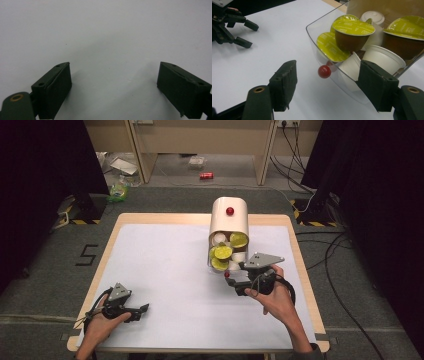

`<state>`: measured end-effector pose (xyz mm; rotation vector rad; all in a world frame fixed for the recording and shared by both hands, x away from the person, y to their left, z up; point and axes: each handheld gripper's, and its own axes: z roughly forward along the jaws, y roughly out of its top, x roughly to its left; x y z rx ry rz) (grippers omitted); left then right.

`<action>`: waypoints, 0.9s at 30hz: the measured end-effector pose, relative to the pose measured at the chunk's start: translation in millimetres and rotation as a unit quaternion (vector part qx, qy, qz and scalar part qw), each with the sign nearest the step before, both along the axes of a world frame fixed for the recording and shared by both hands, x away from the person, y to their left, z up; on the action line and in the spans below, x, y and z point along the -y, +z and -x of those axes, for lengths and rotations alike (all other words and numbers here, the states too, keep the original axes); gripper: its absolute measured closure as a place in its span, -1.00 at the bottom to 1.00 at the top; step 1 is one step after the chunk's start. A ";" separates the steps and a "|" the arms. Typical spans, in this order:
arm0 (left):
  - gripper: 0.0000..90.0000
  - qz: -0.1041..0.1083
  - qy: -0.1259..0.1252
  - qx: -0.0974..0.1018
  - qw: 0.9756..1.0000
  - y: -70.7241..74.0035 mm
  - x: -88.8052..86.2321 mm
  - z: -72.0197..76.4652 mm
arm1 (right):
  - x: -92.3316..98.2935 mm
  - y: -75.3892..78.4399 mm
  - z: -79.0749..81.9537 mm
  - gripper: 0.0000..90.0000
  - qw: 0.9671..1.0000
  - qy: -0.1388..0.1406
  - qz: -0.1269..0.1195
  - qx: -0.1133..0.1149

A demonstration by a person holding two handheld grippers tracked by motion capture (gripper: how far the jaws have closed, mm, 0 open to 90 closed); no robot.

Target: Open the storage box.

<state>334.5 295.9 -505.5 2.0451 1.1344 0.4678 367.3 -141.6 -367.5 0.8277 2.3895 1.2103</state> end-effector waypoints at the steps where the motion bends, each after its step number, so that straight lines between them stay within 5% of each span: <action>1: -0.74 0.000 0.000 0.000 1.000 0.0 0.0 0.0 | 0.0 0.0 0.0 -0.29 1.000 0.000 0.000 0.000; 27: -0.74 0.000 0.000 0.000 1.000 0.0 0.0 0.0 | -2.0 -2.5 2.7 -0.30 1.000 0.008 0.008 -0.009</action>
